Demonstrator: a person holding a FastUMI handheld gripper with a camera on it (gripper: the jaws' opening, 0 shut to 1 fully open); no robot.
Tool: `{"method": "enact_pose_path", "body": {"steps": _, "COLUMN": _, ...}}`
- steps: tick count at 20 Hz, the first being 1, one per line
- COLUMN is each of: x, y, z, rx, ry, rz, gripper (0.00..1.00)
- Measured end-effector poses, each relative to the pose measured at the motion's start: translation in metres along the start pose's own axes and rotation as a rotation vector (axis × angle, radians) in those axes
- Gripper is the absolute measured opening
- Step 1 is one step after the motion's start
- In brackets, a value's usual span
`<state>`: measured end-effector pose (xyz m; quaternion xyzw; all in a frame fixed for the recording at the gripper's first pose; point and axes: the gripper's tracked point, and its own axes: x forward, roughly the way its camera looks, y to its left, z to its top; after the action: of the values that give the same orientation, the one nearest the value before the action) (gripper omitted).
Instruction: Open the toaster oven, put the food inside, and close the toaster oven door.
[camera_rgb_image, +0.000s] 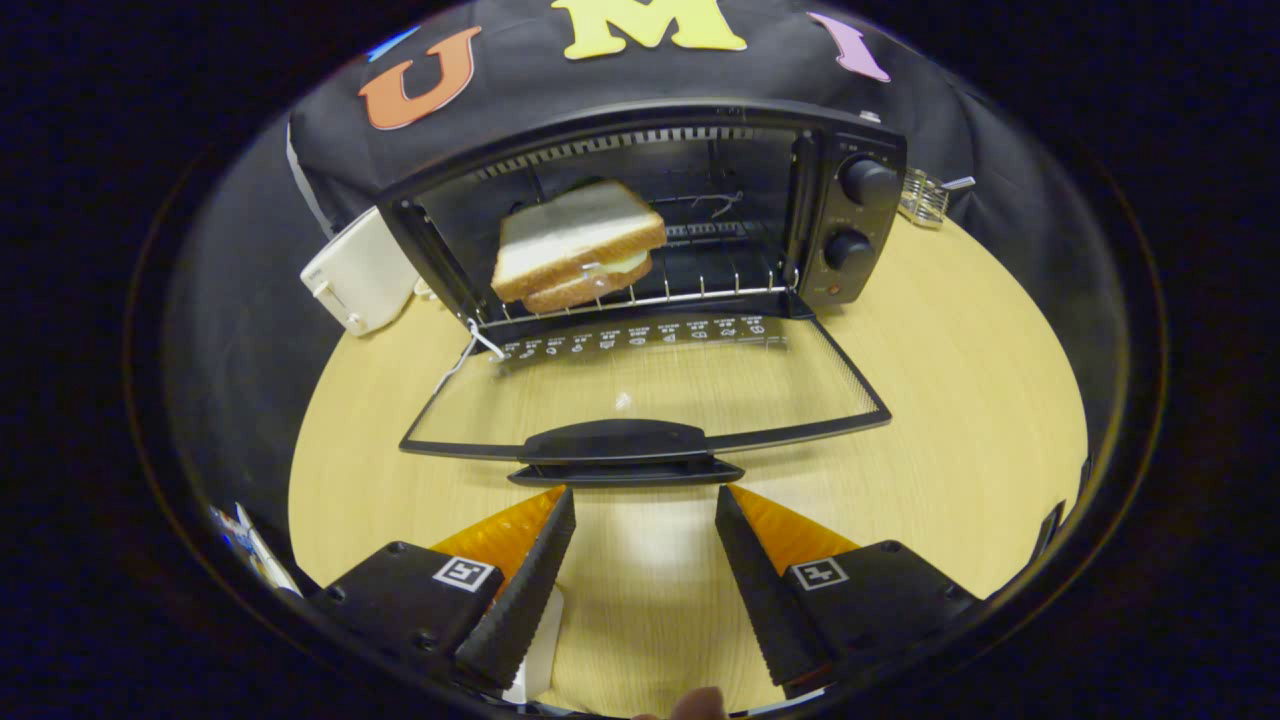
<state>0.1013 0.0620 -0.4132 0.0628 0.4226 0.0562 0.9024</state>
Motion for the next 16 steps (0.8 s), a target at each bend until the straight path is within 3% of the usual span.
{"method": "enact_pose_path", "body": {"steps": 6, "x": -0.027, "y": 0.005, "z": 0.026, "rx": -0.014, "ry": -0.108, "rz": 0.007, "gripper": 0.95}}
{"method": "enact_pose_path", "body": {"steps": 16, "x": -0.087, "y": 0.015, "z": 0.120, "rx": -0.136, "ry": -0.382, "rz": -0.027, "gripper": 0.93}}
